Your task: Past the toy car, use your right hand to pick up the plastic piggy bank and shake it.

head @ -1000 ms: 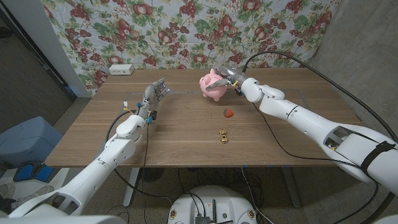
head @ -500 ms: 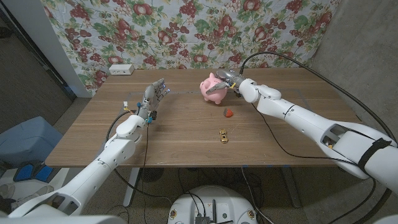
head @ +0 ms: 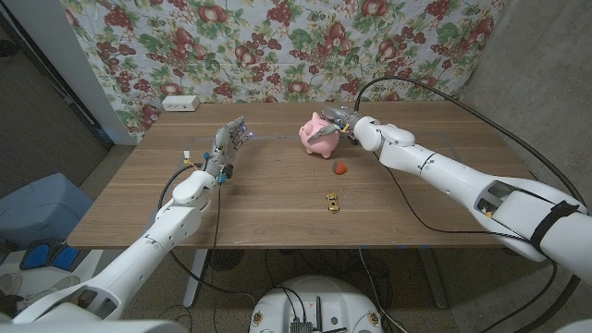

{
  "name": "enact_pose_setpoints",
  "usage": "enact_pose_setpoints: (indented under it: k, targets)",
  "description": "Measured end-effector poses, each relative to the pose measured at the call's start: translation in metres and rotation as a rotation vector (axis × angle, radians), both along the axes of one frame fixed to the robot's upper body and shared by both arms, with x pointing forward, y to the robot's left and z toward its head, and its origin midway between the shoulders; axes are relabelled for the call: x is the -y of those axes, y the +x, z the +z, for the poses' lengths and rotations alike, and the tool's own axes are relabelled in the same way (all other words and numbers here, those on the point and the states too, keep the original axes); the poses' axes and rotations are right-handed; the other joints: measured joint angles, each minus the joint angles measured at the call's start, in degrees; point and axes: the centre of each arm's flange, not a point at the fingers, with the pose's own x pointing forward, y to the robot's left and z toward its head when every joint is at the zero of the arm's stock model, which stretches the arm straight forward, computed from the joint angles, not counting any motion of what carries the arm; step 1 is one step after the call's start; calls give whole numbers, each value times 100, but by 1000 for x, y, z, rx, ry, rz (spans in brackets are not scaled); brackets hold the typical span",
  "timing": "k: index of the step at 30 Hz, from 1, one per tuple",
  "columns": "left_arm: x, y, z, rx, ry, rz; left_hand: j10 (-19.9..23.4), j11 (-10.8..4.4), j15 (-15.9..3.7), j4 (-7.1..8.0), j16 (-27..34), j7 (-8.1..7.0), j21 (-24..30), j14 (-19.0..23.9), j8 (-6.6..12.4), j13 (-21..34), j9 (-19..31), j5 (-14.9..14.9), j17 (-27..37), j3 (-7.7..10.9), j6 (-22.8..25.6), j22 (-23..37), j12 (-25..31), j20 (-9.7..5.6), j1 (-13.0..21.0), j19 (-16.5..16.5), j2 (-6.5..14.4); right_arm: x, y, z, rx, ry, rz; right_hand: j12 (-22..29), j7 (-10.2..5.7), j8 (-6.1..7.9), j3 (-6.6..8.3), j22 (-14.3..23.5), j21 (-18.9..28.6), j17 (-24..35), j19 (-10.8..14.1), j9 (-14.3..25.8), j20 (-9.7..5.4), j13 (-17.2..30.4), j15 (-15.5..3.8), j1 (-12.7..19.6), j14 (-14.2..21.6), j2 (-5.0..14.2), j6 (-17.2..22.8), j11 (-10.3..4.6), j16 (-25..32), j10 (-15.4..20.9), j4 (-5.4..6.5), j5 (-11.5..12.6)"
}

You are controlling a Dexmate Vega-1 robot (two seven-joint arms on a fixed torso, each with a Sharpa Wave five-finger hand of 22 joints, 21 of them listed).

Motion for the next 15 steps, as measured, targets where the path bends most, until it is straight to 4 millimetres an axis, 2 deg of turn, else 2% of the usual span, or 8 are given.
enact_pose_setpoints:
  k: [2, 3, 5, 7, 8, 11, 14, 15]
  targets:
    - [0, 0, 0, 0, -1, 1, 0, 0, 0, 0, 0, 0, 0, 0, 0, 0, 0, 0, 0, 0, 0, 0, 0, 0, 0, 0, 0, 2, 1, -1, -12, -4, -11, 0, 0, -59, 0, 0, -29, 0, -44, 0, 44, 0, 0, 0, 0, 0, 1, -39, 0, -39, 0, 0]
    - [0, 1, 0, 0, -1, 1, 0, 0, 0, 0, 0, 0, 0, 0, 0, 0, 0, 0, 0, 0, 0, 0, 0, 0, 0, 0, 0, 2, 2, -2, -16, -6, -15, 49, 12, -114, 0, 0, -55, 0, -317, 1, -52, 0, 10, 0, 9, 0, 100, -73, 0, -73, 0, 0]
    - [0, 1, 1, 1, 0, 0, 0, 0, 0, 0, 0, 0, 0, 0, 0, 0, 0, 0, 0, 0, 0, 0, 0, 0, 0, 0, 0, -3, 1, 2, -15, -21, -14, 48, 10, -208, 0, 0, -68, 0, -340, 1, -75, 0, 3, 0, 3, 0, 136, -126, -59, -126, 0, 0]
    - [0, 1, 0, 1, 0, -1, 0, 0, 0, 0, 0, 0, 0, 0, 0, 0, 0, 0, 0, 0, 0, 0, 0, 0, 0, 0, 0, -4, 1, 4, -18, -26, -15, -142, 10, -322, 0, 0, -108, 90, -373, 1, -43, 28, -89, 0, -89, 0, 136, -220, -281, -221, 0, 1]
    - [0, 1, 1, 1, 0, -1, 0, 0, 0, 0, 0, 0, 0, 0, 0, 0, 0, 0, 0, 0, 0, 0, 0, 0, 0, 0, 0, -5, 1, 4, -24, -31, -21, -238, 10, -365, 0, 0, -124, 358, -558, 1, -125, 345, -136, 0, -136, 0, 136, -265, -380, -265, 0, 0]
    - [-1, 1, 1, 1, -1, 0, 0, 0, 0, 0, 0, 0, 0, 0, 0, 0, 0, 0, 0, 0, 0, 0, 0, 0, 0, 0, 0, -4, 2, 4, -34, -37, -29, -449, 10, -522, 0, 0, -158, 541, -721, 1, -186, 614, -230, 0, -230, 0, 136, -371, -632, -371, 0, 1]
    - [-1, 2, 1, 1, -1, 0, 0, 0, 0, 1, 0, 0, 0, 0, 0, 0, 0, 0, 0, 0, 0, 0, 0, 0, 0, 0, 0, -4, 3, 5, -40, -41, -33, -611, 10, -667, 0, 0, -188, 542, -808, 1, -161, 647, -304, 0, -304, 0, 136, -465, -832, -465, 0, 9]
    - [-1, 2, 1, 1, -1, -1, 0, 0, 0, 0, 0, 0, 0, 0, 0, 0, 0, 0, 0, 0, 0, 0, 0, 0, 0, 0, 0, -4, 3, 6, -38, -44, -35, -672, 10, -729, 0, 0, -199, 588, -933, 1, -237, 634, -332, 0, -332, 0, 136, -515, -912, -515, 0, 9]
